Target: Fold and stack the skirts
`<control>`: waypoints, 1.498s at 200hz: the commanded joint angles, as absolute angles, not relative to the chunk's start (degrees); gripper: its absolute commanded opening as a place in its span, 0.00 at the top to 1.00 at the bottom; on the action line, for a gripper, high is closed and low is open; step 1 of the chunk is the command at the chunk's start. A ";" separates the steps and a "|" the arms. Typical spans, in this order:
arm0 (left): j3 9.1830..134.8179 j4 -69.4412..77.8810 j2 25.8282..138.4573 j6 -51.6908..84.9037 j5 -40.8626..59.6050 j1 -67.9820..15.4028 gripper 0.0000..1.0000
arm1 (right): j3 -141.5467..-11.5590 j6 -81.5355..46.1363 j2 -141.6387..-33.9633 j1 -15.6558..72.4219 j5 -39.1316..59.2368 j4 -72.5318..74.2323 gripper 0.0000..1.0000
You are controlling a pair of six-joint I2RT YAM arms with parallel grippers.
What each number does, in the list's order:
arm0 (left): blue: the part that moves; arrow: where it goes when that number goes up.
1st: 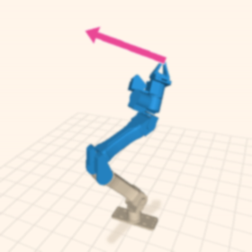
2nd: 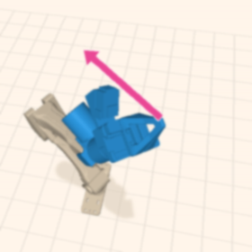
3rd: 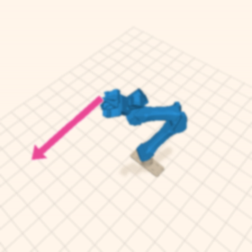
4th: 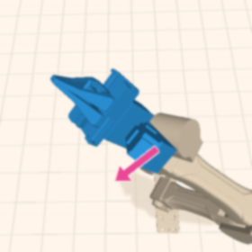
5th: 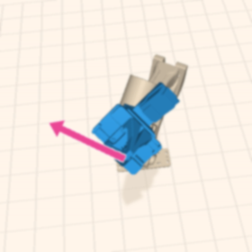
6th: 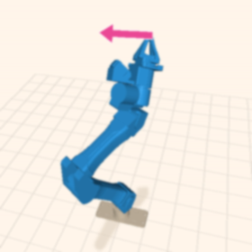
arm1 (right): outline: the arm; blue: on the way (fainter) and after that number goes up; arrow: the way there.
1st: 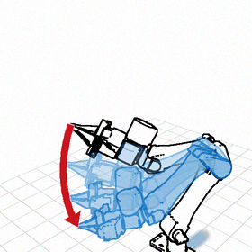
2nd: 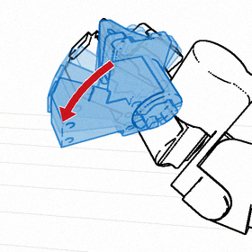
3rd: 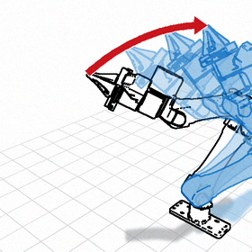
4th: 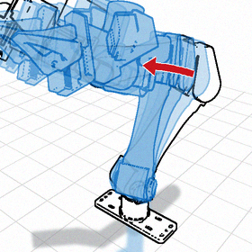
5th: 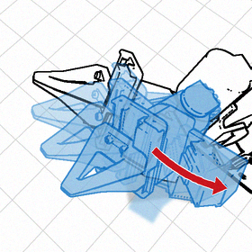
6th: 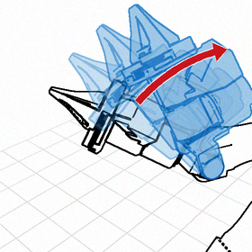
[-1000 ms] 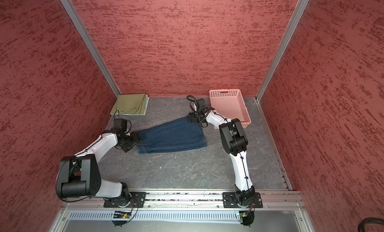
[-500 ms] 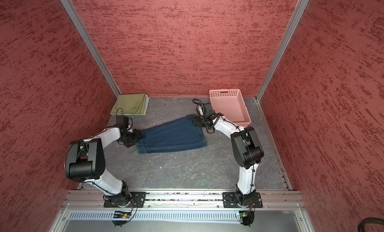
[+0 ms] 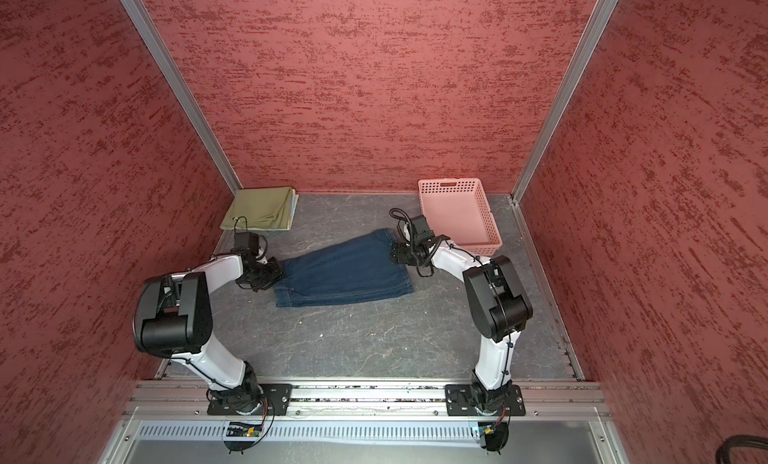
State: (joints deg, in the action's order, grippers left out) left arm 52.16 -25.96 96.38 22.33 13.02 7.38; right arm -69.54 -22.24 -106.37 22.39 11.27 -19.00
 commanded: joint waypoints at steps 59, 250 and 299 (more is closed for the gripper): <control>52.72 -31.03 96.01 22.41 10.09 7.12 1.00 | -66.82 -25.33 -108.60 22.19 11.07 -16.02 0.17; 79.74 -53.51 91.23 20.14 -9.83 -13.35 1.00 | -63.28 -36.73 -112.58 30.38 13.97 -2.58 0.58; 88.70 -55.55 97.19 22.77 -9.32 -21.59 1.00 | -62.87 -41.35 -113.62 32.48 14.28 1.58 0.65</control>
